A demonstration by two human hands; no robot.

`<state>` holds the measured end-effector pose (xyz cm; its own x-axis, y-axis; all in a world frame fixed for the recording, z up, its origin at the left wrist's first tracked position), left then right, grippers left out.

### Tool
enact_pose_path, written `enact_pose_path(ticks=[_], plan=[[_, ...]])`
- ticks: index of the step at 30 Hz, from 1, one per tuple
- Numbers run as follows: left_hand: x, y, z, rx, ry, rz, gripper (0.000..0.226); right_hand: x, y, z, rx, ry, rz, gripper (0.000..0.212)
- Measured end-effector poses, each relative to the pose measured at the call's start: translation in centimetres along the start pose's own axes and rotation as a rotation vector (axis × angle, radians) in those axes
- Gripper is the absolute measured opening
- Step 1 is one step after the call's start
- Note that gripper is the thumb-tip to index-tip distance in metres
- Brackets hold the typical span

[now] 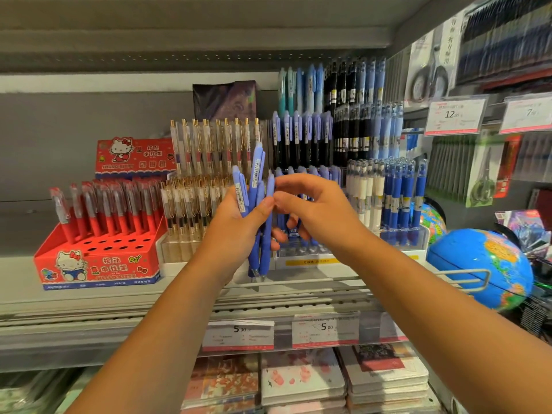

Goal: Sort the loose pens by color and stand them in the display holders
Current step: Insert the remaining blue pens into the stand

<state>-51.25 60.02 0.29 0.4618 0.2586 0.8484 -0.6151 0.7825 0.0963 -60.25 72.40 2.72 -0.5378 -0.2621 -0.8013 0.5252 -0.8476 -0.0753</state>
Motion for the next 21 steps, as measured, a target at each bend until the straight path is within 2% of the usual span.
enact_pose_path(ticks=[3,6,9,15,18,21], plan=[[0.1,0.1,-0.1,-0.002,-0.002,0.001,0.025,0.6,0.1,0.2,0.04,0.017,0.038,0.017],[0.2,0.2,-0.2,-0.025,-0.016,0.016,0.034,1.0,0.0,0.2,0.007,0.019,0.054,0.016],[0.2,0.3,-0.2,-0.04,-0.008,0.022,0.032,1.0,-0.1,0.1,-0.002,0.022,0.084,0.013],[-0.1,0.2,0.2,0.023,-0.005,0.034,0.01,0.4,-1.0,0.3,0.058,0.011,0.168,0.012],[0.0,0.1,0.2,0.064,0.015,0.044,0.012,-0.3,-2.1,0.7,0.109,-0.055,0.112,0.021],[0.1,0.0,0.2,0.086,0.02,0.042,0.013,-0.8,-3.4,1.3,0.207,-0.132,0.014,0.02]])
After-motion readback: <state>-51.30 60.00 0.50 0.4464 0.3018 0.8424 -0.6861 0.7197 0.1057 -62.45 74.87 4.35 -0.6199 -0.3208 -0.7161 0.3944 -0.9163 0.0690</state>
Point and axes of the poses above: each hand's wrist, its own z-axis towards the middle knuckle, its own y-axis out of the palm, x = y × z, the point moved 2 cm from there along z, towards the middle knuckle, and after that the axes turned 11 degrees about x, right-handed, at the moved point
